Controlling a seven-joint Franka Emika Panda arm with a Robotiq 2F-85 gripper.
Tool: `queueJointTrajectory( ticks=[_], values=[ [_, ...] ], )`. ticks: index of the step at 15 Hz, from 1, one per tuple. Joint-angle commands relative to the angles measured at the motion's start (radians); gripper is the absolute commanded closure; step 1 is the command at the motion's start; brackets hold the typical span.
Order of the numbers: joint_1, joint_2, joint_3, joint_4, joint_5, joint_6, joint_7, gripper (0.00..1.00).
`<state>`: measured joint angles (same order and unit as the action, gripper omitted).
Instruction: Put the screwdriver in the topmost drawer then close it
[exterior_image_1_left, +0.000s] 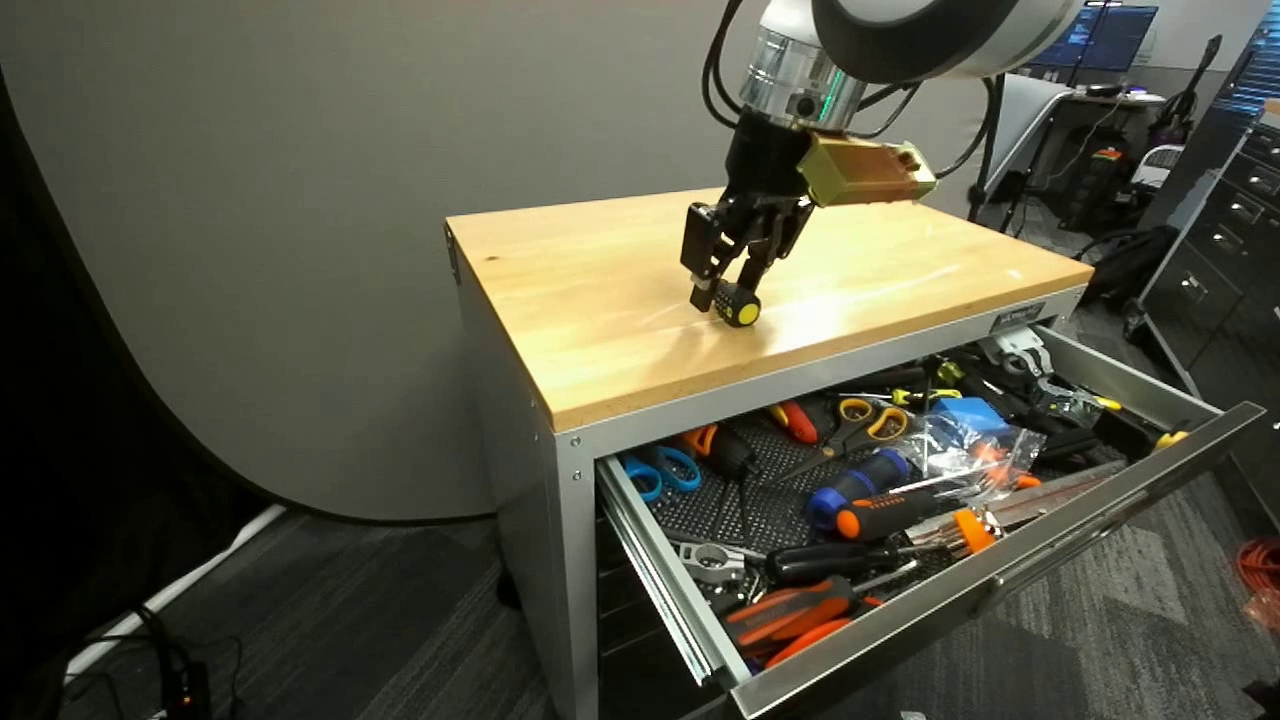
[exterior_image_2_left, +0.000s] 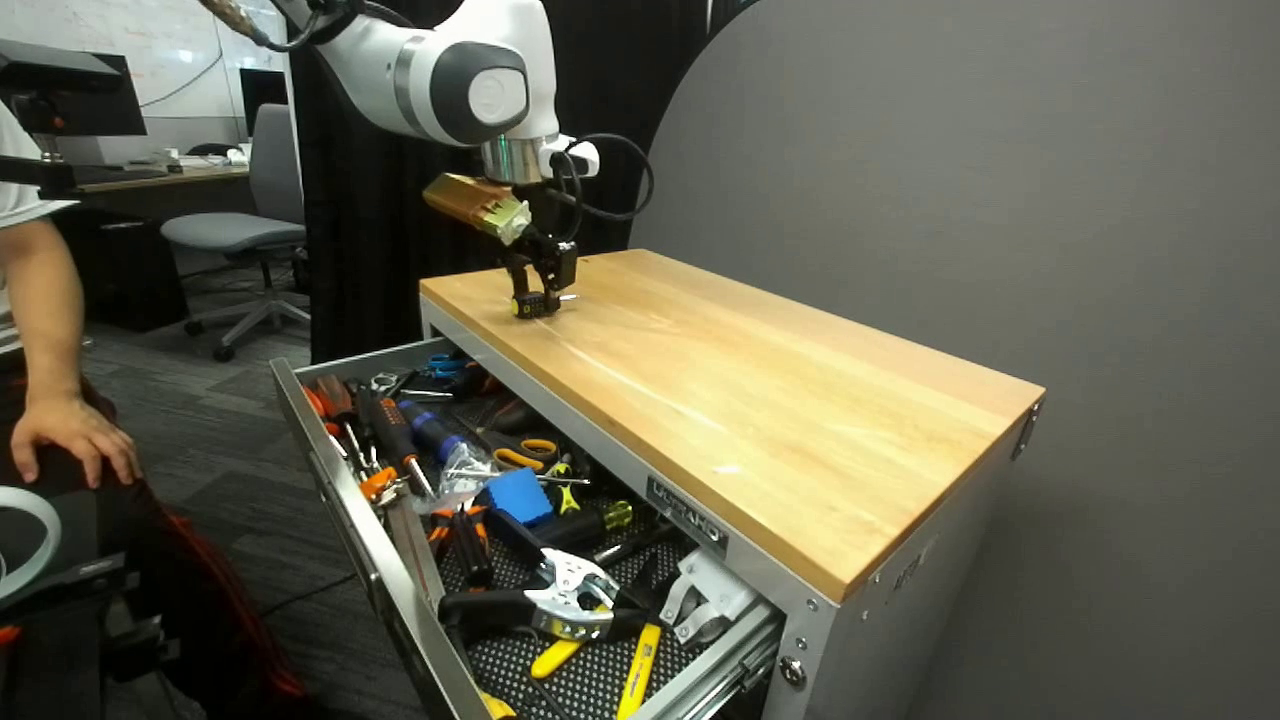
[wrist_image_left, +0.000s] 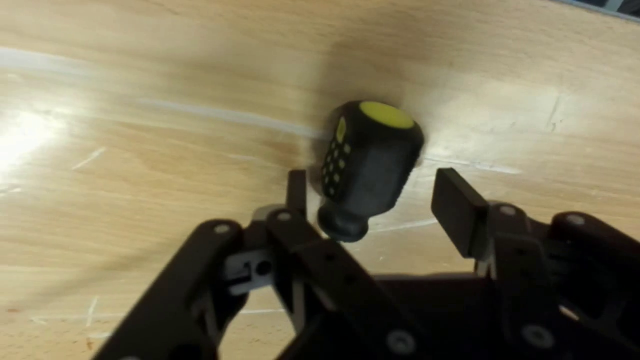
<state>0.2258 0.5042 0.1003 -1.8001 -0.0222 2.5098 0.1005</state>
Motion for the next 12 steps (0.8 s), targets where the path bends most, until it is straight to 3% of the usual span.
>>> queueJointTrajectory(
  ticks=[1, 4, 8, 12],
  values=[
    [0.022, -0.012, -0.037, 0.008, -0.047, -0.011, 0.069, 0.65],
    [0.012, -0.011, -0.04, 0.003, -0.036, -0.016, 0.084, 0.89],
    [0.001, -0.05, -0.042, -0.052, -0.033, -0.047, 0.086, 0.88],
    [-0.01, -0.182, -0.053, -0.211, -0.043, -0.095, 0.093, 0.88]
  ],
)
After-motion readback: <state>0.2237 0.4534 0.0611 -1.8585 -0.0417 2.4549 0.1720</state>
